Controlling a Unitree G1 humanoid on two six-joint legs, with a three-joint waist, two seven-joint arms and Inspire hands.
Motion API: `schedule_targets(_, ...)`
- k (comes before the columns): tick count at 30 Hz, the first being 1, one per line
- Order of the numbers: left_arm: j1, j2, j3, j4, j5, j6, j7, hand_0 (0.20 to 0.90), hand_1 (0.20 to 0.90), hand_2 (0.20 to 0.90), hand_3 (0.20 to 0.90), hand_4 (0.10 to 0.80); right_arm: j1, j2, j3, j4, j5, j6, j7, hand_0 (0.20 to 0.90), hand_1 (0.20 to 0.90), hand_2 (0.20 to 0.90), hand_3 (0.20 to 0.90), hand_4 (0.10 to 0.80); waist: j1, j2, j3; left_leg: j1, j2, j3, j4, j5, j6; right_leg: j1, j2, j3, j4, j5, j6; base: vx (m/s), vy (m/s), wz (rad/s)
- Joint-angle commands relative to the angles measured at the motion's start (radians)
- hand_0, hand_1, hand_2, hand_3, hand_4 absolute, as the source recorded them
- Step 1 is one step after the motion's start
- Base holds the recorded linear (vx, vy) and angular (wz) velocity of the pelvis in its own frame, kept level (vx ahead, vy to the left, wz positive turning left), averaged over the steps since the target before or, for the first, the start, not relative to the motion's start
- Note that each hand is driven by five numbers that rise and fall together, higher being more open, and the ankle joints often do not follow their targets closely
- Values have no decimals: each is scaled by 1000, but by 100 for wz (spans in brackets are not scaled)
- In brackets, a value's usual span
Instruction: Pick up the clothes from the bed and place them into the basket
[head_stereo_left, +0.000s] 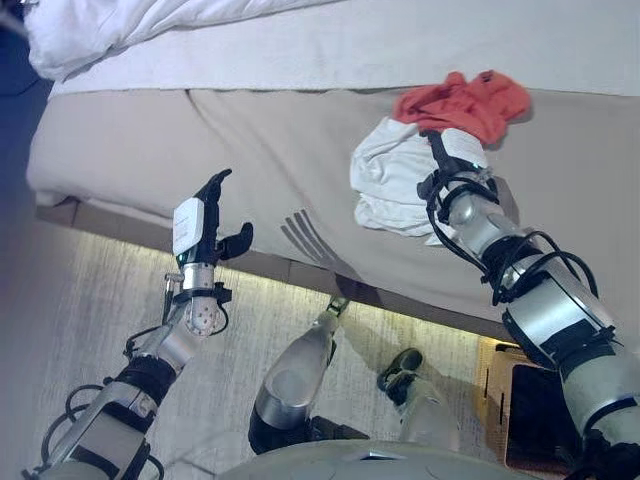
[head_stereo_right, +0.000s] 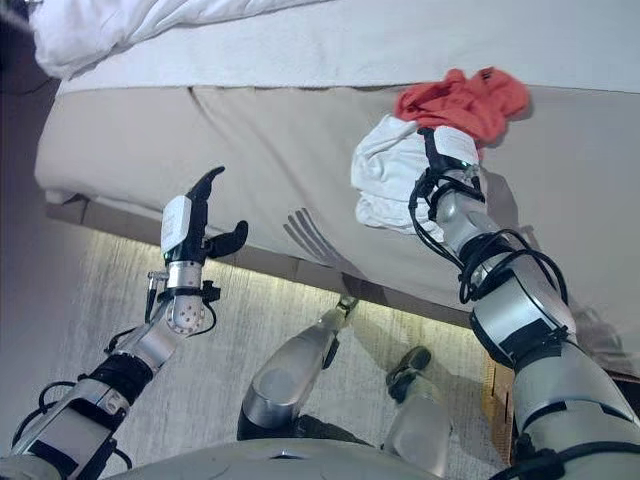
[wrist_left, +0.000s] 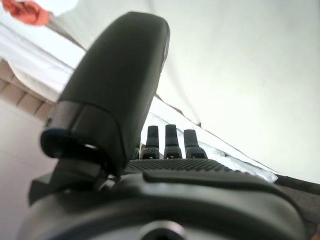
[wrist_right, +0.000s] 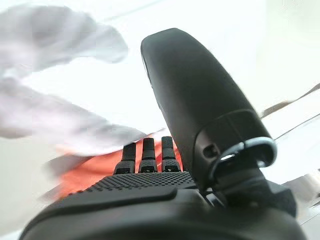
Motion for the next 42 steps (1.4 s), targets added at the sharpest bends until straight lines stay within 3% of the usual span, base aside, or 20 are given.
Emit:
schedule_targets(1,6,64,50,-142,-19,-84,63,900,900,900,900,800,-159,-7,45,-12,-52,-3,-26,900,900,900,900,800,26,8,7,-98,8,35,244,-199,55,-56,-16,26,156,-13,-62,15,36,13)
schedule_targets(5,20,76,56,-201,-30,-83,62,900,900,900,900,800,-169,4,39,12,-17,14,-5,900,900,900,900,800,41,8,7,-176,-11,28,303,-224,73,-134,-21,30,229,-20,-60,4,30,10)
schedule_targets(12,36,82,61,-284,-50,-105,142,900,900,900,900,800,-228,-16,57,94,-23,116,55,900,900,900,900,800,54,26,7,-393,-44,8,440,-255,99,-361,12,59,379,-41,-65,-66,5,2)
schedule_targets(19,16,82,26,-302,-41,-99,156,900,900,900,900,800,-290,-50,119,161,-87,201,193,900,900,900,900,800,43,44,7,-510,-53,23,518,-265,108,-502,32,82,479,-70,-74,-85,0,-5)
schedule_targets(26,-16,92,-4,-298,-25,-92,144,900,900,900,900,800,-313,-64,214,225,-165,299,321,900,900,900,900,800,37,51,7,-529,-48,32,509,-251,111,-536,45,86,486,-71,-78,-79,-28,0)
schedule_targets(27,-21,93,-7,-300,-26,-87,141,900,900,900,900,800,-319,-62,216,233,-159,302,330,665,665,665,625,525,36,51,7,-523,-45,36,502,-248,111,-531,46,85,479,-70,-80,-76,-3,5)
schedule_targets(28,-25,95,-7,-299,-33,-83,137,900,900,900,900,800,-321,-63,224,235,-139,305,311,300,300,300,200,100,34,50,7,-513,-43,38,494,-246,110,-523,49,85,469,-69,-81,-63,4,0)
schedule_targets(35,-18,77,8,-289,-37,-49,82,900,900,900,900,800,-294,-72,133,170,-5,234,61,300,300,300,200,100,4,26,7,-366,1,60,394,-231,98,-401,49,96,346,-33,-64,-39,10,-7)
schedule_targets(42,-35,74,-6,-228,-83,9,-50,900,900,900,900,800,-243,-98,11,56,137,125,21,300,300,300,200,100,-60,-12,7,-138,56,111,236,-199,77,-203,59,122,151,25,-42,-3,42,-27)
